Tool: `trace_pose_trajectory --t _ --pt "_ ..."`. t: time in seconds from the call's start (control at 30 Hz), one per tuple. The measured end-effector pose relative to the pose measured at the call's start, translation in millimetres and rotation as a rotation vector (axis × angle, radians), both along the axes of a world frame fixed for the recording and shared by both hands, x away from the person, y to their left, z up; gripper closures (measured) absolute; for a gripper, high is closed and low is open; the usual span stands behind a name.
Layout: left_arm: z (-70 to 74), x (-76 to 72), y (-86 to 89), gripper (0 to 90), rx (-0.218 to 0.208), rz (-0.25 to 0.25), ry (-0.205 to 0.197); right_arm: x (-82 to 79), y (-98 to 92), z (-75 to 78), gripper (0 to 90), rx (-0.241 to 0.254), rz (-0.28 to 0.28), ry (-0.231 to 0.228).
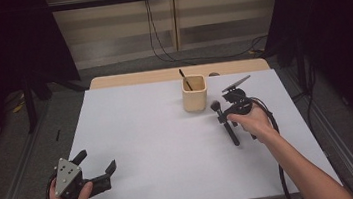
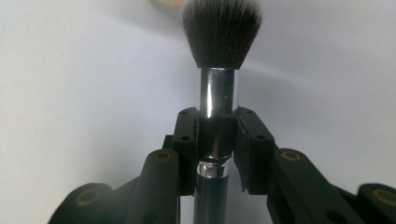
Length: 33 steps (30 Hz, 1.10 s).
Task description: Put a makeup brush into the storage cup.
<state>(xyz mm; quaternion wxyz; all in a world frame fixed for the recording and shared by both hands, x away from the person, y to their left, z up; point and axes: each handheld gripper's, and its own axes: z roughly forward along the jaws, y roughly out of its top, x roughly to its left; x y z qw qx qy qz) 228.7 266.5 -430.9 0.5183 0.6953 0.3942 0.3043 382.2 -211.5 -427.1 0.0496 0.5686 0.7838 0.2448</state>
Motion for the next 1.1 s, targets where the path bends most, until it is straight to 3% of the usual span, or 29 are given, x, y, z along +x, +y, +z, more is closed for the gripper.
trace_pose_trajectory --t 0.37,0.6,1.0,1.1 --pt "0.2 -0.4 0.6 2.6 0.001 0.005 -0.002 -15.8 -14.0 13.2 72.1 0.102 -0.026 -0.180" --pt "0.5 -1.0 1.2 2.5 0.003 0.009 -0.002 -25.1 -20.6 15.9 72.1 0.159 0.001 -0.305" --pt "0.5 -0.8 1.7 2.6 0.003 0.010 -0.002 -38.8 -20.9 12.3 72.1 0.262 0.045 -0.474" --pt "0.3 -0.6 1.9 2.5 0.003 0.011 -0.002 -41.0 -20.9 11.8 72.1 0.269 0.047 -0.514"
